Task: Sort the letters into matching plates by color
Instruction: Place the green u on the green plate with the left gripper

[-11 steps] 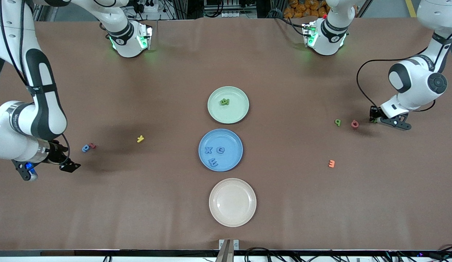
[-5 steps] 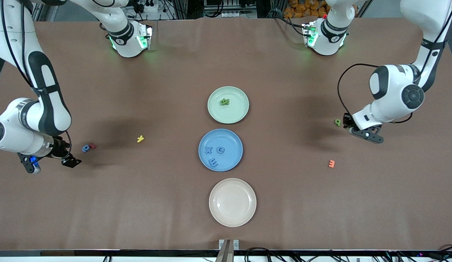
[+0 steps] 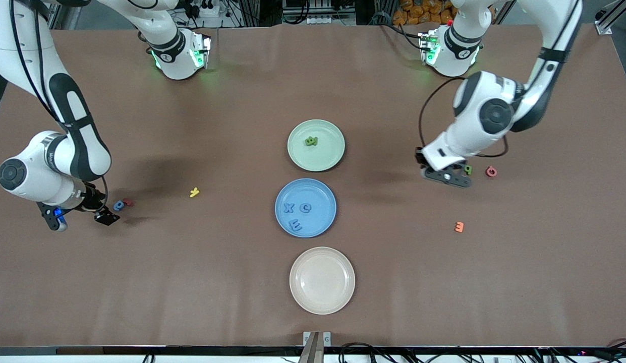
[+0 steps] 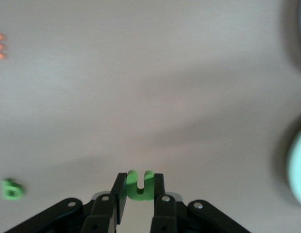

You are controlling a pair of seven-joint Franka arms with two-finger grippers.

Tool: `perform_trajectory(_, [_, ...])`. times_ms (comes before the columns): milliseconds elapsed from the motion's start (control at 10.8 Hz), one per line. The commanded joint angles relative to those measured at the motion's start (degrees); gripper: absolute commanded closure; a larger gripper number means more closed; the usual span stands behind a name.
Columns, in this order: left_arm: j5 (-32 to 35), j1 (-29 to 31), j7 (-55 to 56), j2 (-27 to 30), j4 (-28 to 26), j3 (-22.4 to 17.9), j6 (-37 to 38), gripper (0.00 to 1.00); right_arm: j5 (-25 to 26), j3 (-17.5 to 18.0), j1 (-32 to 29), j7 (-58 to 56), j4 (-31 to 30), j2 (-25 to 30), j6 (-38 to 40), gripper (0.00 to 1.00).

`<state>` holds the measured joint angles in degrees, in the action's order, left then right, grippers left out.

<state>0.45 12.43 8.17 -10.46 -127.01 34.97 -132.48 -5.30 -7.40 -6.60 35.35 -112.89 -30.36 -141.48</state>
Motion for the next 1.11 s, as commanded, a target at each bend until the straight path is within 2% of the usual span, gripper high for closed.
perform_trajectory(0, [-0.6, -5.7, 14.2, -1.0, 2.1, 6.3, 1.1, 1.0, 0.4, 0.9, -1.0, -2.5, -4.5, 2.3, -3.4, 0.11])
perform_trajectory(185, [0.0, -13.2, 23.3, -3.8, 5.1, 6.3, 1.0, 1.0, 0.2, 0.9, -1.5, -5.0, -5.3, 2.3, -4.0, 0.34])
perform_trajectory(371, [4.7, -18.9, 29.7, -8.1, 8.4, 6.3, 1.0, 1.0, 0.1, 0.9, -1.8, -6.9, -5.6, 2.1, -4.2, 0.52])
perform_trajectory(556, [8.8, -24.7, 36.3, -14.1, 13.0, 6.0, 0.7, 1.0, 0.2, 1.0, -1.8, -7.0, -5.8, 1.7, -5.7, 0.55])
perform_trajectory(741, [12.8, -28.1, 37.7, -19.2, 15.9, 4.8, 0.4, 1.0, 0.1, 1.0, -1.8, -7.2, -5.9, 1.5, -6.5, 0.55])
perform_trajectory(1019, [14.8, -35.6, 38.5, -24.7, 20.4, -0.9, 0.0, 1.0, 0.2, 1.0, -1.7, -7.6, -5.9, 0.8, -7.9, 0.55])
